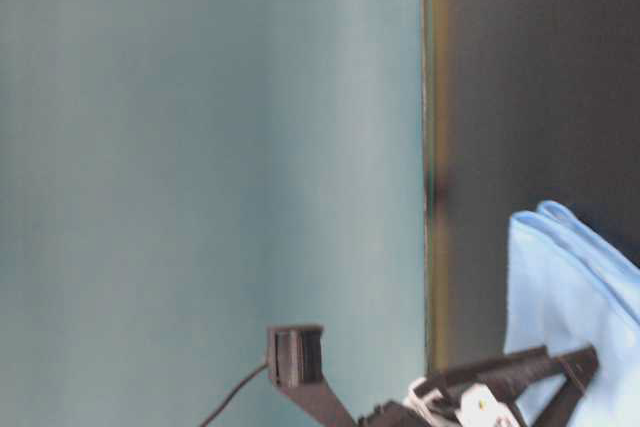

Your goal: Push a blue cloth with the left arm to wipe the desk.

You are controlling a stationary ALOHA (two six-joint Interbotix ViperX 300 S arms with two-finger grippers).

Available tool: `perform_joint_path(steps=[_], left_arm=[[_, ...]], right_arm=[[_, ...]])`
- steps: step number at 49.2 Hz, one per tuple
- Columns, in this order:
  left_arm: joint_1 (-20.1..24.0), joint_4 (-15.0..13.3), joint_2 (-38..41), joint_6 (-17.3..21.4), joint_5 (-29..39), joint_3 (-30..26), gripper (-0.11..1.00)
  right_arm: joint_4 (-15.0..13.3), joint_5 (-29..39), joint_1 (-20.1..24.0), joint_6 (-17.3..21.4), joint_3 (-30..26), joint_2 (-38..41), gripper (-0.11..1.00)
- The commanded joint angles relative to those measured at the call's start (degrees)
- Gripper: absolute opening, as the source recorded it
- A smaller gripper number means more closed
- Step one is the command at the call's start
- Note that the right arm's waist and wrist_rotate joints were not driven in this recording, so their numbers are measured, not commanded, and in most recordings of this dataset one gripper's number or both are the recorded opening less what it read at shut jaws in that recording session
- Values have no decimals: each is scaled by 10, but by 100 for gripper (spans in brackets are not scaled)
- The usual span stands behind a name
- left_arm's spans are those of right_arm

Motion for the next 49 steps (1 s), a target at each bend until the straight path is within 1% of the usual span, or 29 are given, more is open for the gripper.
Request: perform_joint_path(steps=[1,12,21,32,44,49], left_arm=[[-26,2,-15,-2,-3,9,85],[-98,2,-34,-1,-3,35,85],[-172,2,-66,-2,-3,59,84],[-251,2,-100,-3,-3,77,84],[-341,2,-108,-11,4,98,84],[-349,2,-108,-18,4,96,84]], right_arm=[[1,-6,0,0,-4,3,0],[1,-6,-1,1,-2,3,0],[1,-7,0,0,-2,2,0],[1,-11,0,0,-2,1,0],[1,-21,0,1,-2,1,0],[1,-21,-1,0,-2,1,0]])
